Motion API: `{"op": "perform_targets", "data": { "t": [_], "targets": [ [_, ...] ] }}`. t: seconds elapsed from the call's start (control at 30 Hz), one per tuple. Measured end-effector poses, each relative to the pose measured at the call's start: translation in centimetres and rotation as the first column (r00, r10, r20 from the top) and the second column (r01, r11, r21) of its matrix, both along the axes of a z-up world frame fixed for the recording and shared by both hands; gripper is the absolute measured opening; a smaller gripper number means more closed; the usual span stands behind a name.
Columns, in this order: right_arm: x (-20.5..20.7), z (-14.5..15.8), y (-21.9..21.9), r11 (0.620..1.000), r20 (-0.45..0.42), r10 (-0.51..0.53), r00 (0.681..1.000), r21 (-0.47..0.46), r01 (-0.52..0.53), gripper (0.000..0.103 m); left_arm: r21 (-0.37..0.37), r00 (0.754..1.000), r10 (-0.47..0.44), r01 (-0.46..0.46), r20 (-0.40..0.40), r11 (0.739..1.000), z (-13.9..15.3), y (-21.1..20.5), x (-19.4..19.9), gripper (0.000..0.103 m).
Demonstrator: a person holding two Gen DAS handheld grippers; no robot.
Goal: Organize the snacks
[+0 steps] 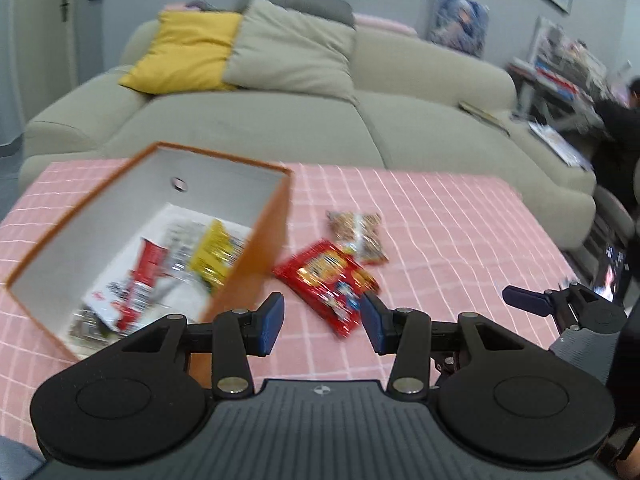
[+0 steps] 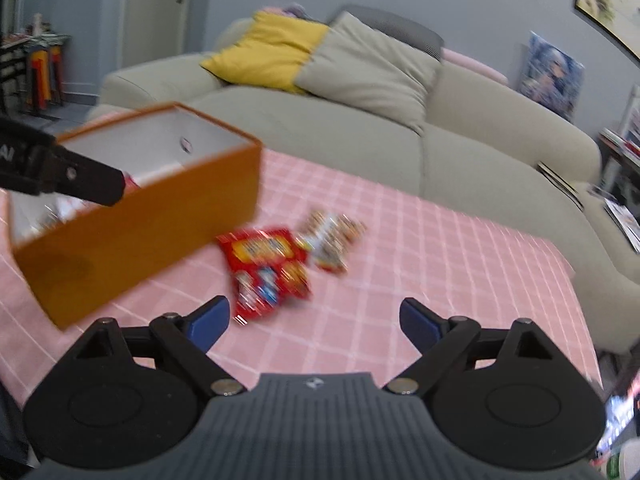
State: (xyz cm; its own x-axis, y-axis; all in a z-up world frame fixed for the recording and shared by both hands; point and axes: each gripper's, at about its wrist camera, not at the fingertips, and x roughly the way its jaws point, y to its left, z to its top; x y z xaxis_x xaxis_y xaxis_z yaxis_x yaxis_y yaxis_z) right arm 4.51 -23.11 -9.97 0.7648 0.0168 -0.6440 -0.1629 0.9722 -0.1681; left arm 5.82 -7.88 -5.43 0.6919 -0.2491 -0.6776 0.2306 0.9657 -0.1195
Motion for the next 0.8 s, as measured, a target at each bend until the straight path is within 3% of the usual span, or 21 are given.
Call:
{"op": "perform_targets", "data": {
  "t": [0.2,0.33,0.4,0.5,0.7,0.8],
  "targets": [
    [0.9,-2.3,-2.6,0.996,-0.048,-0.073,0.996,0.044,0.075,0.089,0.047,0.998,-0.033,0.036,-0.053,0.998,-2.7,-2.8,1.3,0.054],
    [1.7,-3.3,-3.9,0.993,-0.059,-0.067,0.996,0.095,0.073,0.089,0.075,0.995,-0.018,0.025,-0.096,0.997,-4.8,-3.8,2.6,0.054],
    [2.5,-3.8,-4.3,0.993,-0.069,-0.055,0.996,0.098,0.062,0.084,0.077,0.993,-0.004,0.014,-0.121,0.997,-5.6,-4.1,3.5,0.055],
    [4.0,-4.5,-4.7,0.995,-0.094,-0.035,0.995,0.09,0.044,0.076,0.037,0.987,0.033,-0.027,-0.156,0.999,-6.2,-4.2,5.0,0.066],
    [8.0,-6.3,-5.0,0.998,-0.116,-0.001,0.993,0.064,0.008,0.072,0.004,0.97,0.132,-0.134,-0.202,0.991,-6.8,-5.3,8.2,0.079],
    [9.4,-6.8,-5.2,0.999,-0.124,0.002,0.992,0.051,0.005,0.072,0.011,0.949,0.214,-0.218,-0.234,0.976,-7.5,-5.8,10.4,0.084]
  ]
}}
